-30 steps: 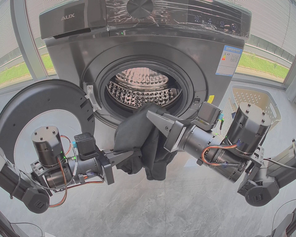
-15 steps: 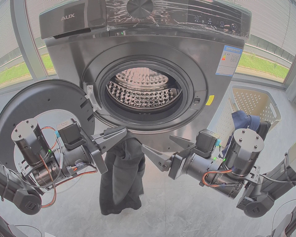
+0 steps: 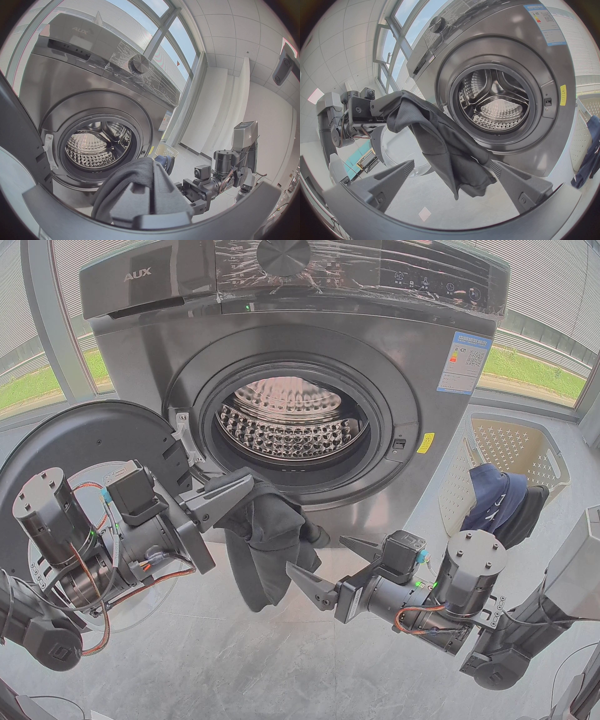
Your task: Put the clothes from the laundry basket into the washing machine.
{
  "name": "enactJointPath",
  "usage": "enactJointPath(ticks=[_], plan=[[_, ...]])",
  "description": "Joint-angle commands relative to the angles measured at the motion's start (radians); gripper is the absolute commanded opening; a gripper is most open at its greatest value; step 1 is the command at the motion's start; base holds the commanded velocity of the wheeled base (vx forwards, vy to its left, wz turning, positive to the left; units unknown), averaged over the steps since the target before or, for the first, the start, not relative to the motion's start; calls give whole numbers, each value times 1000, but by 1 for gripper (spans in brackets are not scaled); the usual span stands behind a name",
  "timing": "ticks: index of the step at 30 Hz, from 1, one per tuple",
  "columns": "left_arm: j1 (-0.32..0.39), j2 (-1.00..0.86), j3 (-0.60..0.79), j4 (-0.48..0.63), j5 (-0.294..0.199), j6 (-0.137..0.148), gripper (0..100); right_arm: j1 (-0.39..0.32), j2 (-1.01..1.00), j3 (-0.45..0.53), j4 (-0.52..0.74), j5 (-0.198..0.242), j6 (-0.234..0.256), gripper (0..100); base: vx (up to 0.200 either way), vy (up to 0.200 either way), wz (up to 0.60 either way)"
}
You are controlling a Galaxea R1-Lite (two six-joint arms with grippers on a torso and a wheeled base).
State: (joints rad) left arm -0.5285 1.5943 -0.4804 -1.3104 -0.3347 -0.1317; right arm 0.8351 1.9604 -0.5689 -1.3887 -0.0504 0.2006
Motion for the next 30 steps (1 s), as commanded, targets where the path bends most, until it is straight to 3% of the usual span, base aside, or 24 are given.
enactJointPath(ticks=[1,11,20,30], plan=[[-1,-4,-6,-1,0,0,0,-8,34,-23,-1,1,2,100,0,0,0],[-2,7,-14,-1,2,1,0,7,48,-66,-18,41,8,100,0,0,0],[-2,13,-27,-1,37,0,0,27,52,-63,-19,49,14,100,0,0,0],[-1,12,-29,-1,39,0,0,85,81,-74,-19,55,45,100,0,0,0]])
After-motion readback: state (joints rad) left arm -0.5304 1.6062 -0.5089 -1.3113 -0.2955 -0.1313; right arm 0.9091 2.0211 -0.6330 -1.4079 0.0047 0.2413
